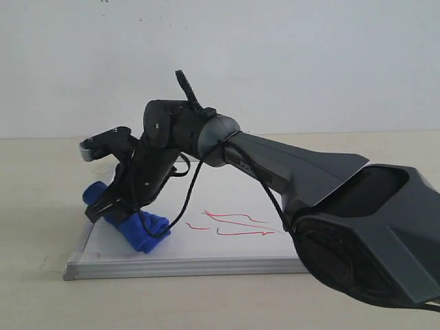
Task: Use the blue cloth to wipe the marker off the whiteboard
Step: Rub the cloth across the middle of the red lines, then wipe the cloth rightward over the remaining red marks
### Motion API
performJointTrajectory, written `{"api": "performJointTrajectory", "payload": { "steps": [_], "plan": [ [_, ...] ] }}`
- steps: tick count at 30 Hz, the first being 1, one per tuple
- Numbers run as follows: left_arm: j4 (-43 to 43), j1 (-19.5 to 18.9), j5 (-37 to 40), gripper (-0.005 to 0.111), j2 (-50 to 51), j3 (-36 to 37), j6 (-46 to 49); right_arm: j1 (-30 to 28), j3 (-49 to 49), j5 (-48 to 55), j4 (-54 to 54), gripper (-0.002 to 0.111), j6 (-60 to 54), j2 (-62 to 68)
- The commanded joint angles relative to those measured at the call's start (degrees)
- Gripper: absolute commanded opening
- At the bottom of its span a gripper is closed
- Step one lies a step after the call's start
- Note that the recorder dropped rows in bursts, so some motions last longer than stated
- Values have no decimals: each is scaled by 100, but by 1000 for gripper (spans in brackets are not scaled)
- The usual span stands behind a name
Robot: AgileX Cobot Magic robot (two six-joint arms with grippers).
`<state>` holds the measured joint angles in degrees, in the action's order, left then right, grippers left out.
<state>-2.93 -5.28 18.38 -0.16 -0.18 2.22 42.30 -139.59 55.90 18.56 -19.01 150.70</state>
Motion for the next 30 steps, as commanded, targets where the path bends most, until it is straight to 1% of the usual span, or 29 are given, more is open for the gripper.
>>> {"api": "performJointTrajectory", "payload": {
  "steps": [1,4,6,12,17,27,30],
  "plan": [
    [-67,46,-36,4,16,18,26,-60,32,531,-1790,0,1035,-20],
    [-67,46,-36,4,16,18,26,-60,32,1110,-2682,0,1577,-33],
    [-67,46,-36,4,16,18,26,-60,32,1406,-2996,0,1679,-43],
    [-67,46,-36,4,16,18,26,-97,42,1406,-3838,0,1862,-55],
    [-67,46,-36,4,16,18,26,-277,157,1406,-3828,0,1971,-235],
    [-67,46,-36,4,16,18,26,-913,1452,1406,-3790,0,2107,-813],
    [-67,46,-36,4,16,18,26,-977,1664,1406,-3591,0,2151,-885]
  ]
}}
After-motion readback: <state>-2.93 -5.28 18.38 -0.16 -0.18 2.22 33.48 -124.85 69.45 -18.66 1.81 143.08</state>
